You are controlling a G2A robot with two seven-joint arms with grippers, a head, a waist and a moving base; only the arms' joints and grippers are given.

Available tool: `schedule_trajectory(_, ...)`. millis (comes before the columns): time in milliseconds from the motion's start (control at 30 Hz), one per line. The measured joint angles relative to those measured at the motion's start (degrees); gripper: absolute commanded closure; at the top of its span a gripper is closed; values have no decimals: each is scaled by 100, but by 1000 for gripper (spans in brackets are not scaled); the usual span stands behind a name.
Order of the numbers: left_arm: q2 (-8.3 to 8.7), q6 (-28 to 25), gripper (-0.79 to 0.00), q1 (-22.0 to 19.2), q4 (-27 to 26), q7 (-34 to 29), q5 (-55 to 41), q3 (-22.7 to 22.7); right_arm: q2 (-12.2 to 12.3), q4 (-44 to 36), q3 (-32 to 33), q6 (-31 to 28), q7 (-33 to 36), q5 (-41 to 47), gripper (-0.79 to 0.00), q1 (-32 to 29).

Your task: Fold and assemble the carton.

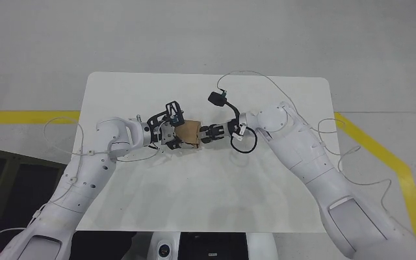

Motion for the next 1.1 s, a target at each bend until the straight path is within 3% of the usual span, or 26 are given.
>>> schedule_trajectory(500, -5, 6, -785, 7, 7, -2, 4, 8, -73, 181, -14, -267, -108, 151, -132, 64)
schedule_trajectory(800, 18, -35, -785, -15, 22, -11, -176, -134, 132, -383, 452, -205, -17, 148, -200, -234)
schedule_trajectory(967, 79, -168, -785, 22, -27, -96, -464, -388, 284, -824, 791, -665, -178, -107, -200, -492)
schedule_trajectory(1033, 114, -223, -785, 41, -59, -166, -682, -542, 352, -1011, 963, -980, -381, -277, -234, -634)
schedule_trajectory(1100, 148, -247, -785, 50, -96, -269, -933, -697, 415, -1193, 1136, -1303, -577, -426, -354, -773)
